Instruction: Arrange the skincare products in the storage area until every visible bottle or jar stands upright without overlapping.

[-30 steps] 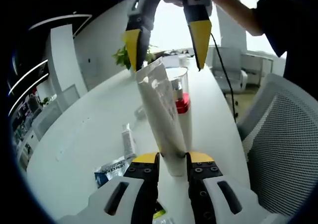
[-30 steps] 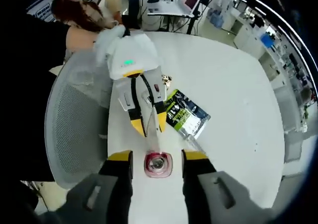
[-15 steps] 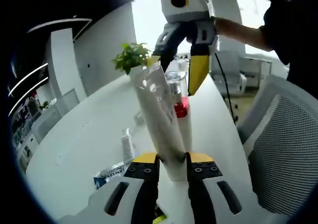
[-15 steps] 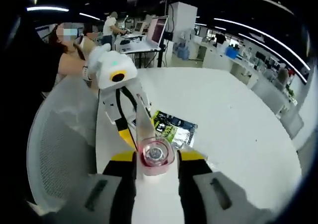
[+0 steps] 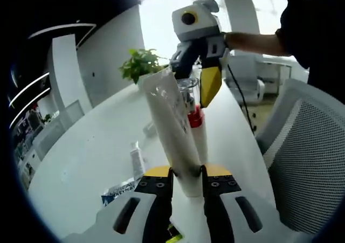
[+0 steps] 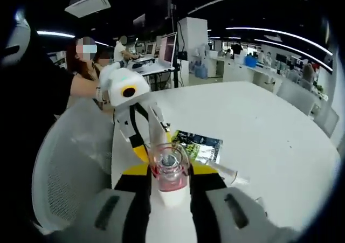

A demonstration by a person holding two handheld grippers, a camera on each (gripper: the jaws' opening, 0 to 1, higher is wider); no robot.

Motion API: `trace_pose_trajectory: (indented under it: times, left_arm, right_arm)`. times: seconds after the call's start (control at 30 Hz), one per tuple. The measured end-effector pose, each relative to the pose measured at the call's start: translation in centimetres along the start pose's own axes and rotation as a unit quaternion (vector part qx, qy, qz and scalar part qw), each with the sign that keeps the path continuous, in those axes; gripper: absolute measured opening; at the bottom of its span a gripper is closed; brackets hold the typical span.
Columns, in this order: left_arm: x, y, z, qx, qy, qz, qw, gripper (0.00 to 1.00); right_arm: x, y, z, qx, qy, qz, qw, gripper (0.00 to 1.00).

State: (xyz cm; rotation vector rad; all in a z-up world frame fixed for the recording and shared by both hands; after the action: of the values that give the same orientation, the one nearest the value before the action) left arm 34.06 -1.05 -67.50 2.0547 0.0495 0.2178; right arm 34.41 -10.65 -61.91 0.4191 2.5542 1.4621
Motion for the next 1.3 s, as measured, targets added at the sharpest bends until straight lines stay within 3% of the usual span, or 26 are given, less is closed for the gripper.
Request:
trace_pose_trajectory:
  times: [0.47,0.77,1.03,1.3]
  left_arm:
    - [0.2,-0.01,-0.01,-0.006,-0.017,0.002,0.9998,0.17]
    - [0.31,-0.06,-0.03,-0.011,-0.027,-0.002,0.9996,0.16]
    - [0.42,-0.1,-0.04,-0.02,-0.042,-0.009,0.9989,0.16]
    - [0.5,-0.09,-0.05,-0.019,-0.036,-0.008,0.9991,0.18]
  right_arm:
    - [-0.14,0.24,0.24,-0.008,0.053,-0.03,0.9981,0.27]
    - [-0.14,0.21,0.22,-0.008,0.054,-0.022,0.9982,0.28]
    - [-0.27,0.03,0.0,-0.007,0.04,-0.009,0.9992,0.35]
    - [0.21,-0.75,-0.2,0.007,0.028,-0.001,0.9996,0.44]
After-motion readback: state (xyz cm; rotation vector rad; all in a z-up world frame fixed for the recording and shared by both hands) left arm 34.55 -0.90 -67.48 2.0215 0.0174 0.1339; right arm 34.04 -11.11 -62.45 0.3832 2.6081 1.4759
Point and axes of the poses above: the point that each gripper's makers call its tool centre point, and the gripper's own axes: z roughly forward along the fingers, x roughly to its left, y roughly out of its top, the point moved 4 cm from there along -z, roughly backward along the fingers, and after that the axes turned 2 degrees about -y, right-handed, at the moved point
